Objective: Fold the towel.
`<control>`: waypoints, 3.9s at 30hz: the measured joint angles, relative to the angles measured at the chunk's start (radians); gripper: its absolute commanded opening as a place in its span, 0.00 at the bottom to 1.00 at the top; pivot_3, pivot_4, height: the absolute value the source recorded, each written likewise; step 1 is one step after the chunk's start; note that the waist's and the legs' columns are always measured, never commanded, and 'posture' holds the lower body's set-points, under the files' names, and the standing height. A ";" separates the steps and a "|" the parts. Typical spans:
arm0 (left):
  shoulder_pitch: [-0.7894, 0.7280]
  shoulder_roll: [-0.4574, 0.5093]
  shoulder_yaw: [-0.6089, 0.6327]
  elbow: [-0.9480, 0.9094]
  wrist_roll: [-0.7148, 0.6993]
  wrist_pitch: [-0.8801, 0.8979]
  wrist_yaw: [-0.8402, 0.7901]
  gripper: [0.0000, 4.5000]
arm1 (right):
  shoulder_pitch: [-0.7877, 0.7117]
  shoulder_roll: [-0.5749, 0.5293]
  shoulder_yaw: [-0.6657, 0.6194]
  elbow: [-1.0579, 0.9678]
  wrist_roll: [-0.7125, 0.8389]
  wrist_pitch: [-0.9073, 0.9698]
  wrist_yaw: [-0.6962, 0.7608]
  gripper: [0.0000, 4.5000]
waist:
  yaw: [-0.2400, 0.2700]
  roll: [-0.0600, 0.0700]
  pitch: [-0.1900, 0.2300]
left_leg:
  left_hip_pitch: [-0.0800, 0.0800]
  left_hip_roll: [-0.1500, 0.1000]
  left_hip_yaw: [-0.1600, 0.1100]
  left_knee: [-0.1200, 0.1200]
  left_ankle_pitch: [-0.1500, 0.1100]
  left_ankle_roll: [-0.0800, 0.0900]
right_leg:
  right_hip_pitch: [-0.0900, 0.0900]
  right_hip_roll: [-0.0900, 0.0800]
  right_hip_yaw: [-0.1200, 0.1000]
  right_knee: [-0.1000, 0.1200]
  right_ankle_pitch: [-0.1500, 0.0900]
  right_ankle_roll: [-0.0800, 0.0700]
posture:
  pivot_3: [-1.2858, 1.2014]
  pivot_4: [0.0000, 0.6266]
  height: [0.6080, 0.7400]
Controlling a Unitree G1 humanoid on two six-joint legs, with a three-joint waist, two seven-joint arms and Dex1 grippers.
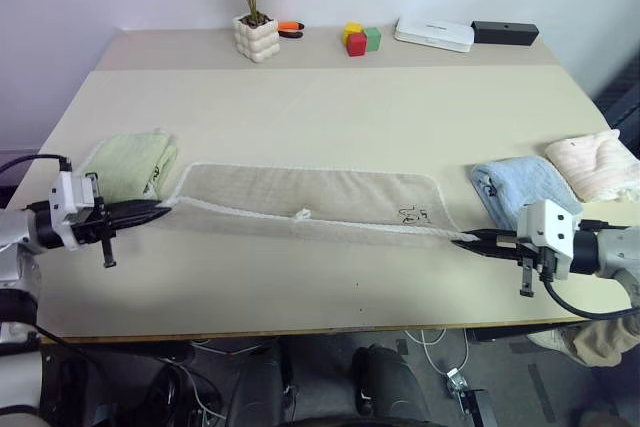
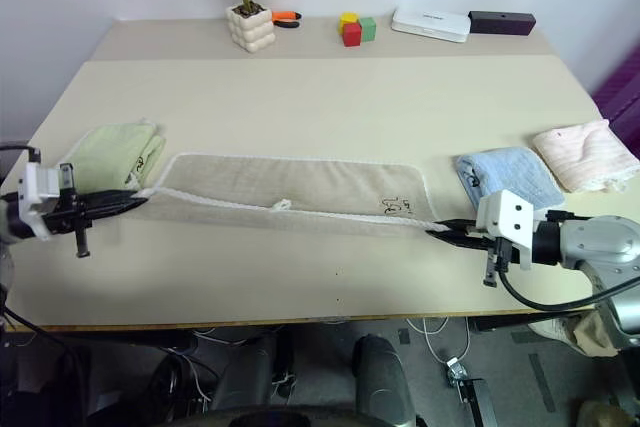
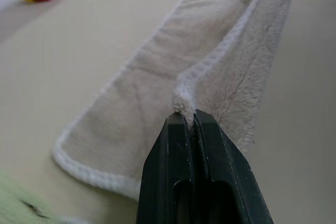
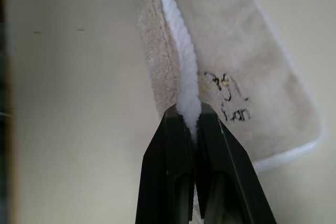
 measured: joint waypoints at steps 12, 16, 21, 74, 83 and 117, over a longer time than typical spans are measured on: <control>-0.274 -0.100 0.049 0.188 0.074 0.020 0.108 0.00 | -0.337 0.128 0.105 0.230 -0.161 -0.088 -0.094 0.01 | 0.008 -0.001 -0.001 | -0.001 -0.001 0.001 0.001 0.000 0.000 | 0.000 0.000 -0.001 -0.001 0.000 0.000 | 0.52 0.24 0.96; -0.310 -0.131 0.049 0.275 0.123 -0.016 0.144 0.00 | -0.392 0.164 0.142 0.322 -0.218 -0.134 -0.109 0.01 | 0.005 -0.001 -0.001 | -0.001 -0.001 0.001 0.001 0.000 0.000 | 0.000 0.000 -0.001 0.000 0.000 0.000 | 0.52 0.24 0.96; -0.351 -0.176 0.046 0.351 0.188 -0.059 0.205 0.00 | -0.475 0.216 0.182 0.426 -0.283 -0.180 -0.159 0.01 | 0.003 -0.001 -0.001 | -0.001 -0.001 0.001 0.001 0.000 0.000 | 0.000 0.000 -0.001 0.000 0.000 0.000 | 0.52 0.24 0.96; -0.379 -0.248 0.106 0.253 0.220 0.146 0.395 0.85 | -0.583 0.291 0.185 0.612 -0.367 -0.141 -0.280 0.82 | 0.000 -0.001 -0.001 | -0.001 -0.001 0.001 0.001 0.003 -0.006 | 0.000 0.000 -0.001 0.000 0.000 0.000 | 0.52 0.24 0.96; -0.339 -0.420 0.200 -0.168 0.016 0.452 0.594 0.01 | -0.528 0.523 0.054 0.220 -0.236 0.145 -0.625 0.00 | -0.001 -0.001 -0.001 | 0.000 0.000 0.000 0.000 0.004 -0.007 | 0.001 0.000 -0.001 0.000 0.000 0.000 | 0.52 0.24 0.96; 0.002 -0.620 0.085 -0.430 0.052 0.604 0.934 0.66 | -0.297 0.840 -0.016 0.065 -0.103 0.419 -1.038 0.86 | 0.003 -0.004 -0.012 | 0.000 -0.002 -0.006 -0.001 0.000 0.000 | 0.006 0.000 -0.002 -0.004 0.000 0.000 | 0.52 0.24 0.96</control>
